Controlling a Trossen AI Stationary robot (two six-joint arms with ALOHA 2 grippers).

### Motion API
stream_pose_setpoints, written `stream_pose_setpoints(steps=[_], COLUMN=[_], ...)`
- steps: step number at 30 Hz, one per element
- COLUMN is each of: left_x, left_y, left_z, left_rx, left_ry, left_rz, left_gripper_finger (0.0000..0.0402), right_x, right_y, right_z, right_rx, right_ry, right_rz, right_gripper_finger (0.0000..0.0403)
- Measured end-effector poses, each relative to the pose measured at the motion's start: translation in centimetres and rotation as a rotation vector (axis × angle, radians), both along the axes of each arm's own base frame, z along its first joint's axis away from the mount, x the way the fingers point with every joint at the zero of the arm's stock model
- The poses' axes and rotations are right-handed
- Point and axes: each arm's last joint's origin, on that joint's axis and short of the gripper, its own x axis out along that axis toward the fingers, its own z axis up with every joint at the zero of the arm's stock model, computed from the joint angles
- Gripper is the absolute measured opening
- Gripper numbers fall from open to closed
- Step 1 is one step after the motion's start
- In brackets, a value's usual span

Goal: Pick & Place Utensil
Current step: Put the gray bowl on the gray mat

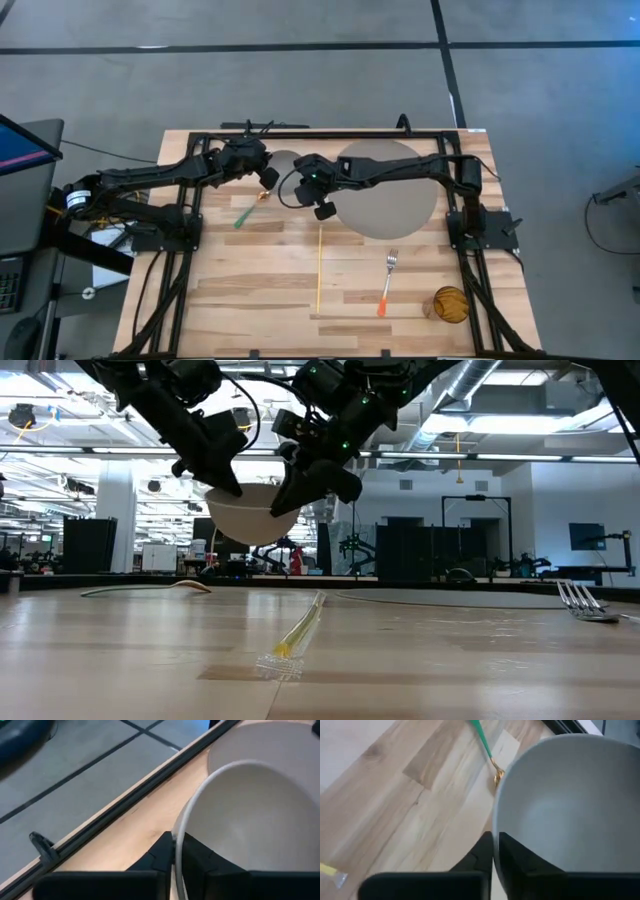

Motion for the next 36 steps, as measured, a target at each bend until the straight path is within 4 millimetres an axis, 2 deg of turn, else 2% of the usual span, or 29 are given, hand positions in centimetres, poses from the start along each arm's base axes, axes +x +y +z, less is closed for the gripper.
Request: stream_pose_setpoints(steps=[10, 14, 17, 22, 30, 36], left_x=[0.1, 0.1, 0.1, 0.1, 0.1, 0.1], left_y=[0.0, 0.0, 0.0, 0.0, 0.0, 0.0], left_z=[0.1, 0.2, 0.2, 0.2, 0.1, 0.1], left_rx=[0.002, 0.005, 0.007, 0.011, 0.010, 0.010], left_ry=[-0.018, -0.019, -0.019, -0.018, -0.014, -0.010], left_rz=[-0.005, -0.004, -0.004, -0.002, -0.002, -0.001], left_gripper_finger=[0.0063, 0.0072, 0.0073, 0.0071, 0.0072, 0.0068], right_x=[-0.1, -0.3, -1.2, -2.3, -6.3, -9.3], right_y=[-0.1, -0.2, -0.1, 0.5, 1.4, 1.3], right_z=[-0.1, -0.3, -0.4, 1.9, 5.4, 5.0], right_rx=[0.001, 0.054, 0.054, 0.104, 0.217, 0.281], right_ry=[0.015, 0.029, 0.108, 0.070, 0.156, 0.152], right_rz=[-0.032, -0.102, -0.171, -0.311, -0.490, -0.618], right_gripper_finger=[0.0005, 0.0008, 0.0007, 0.0005, 0.0004, 0.0004])
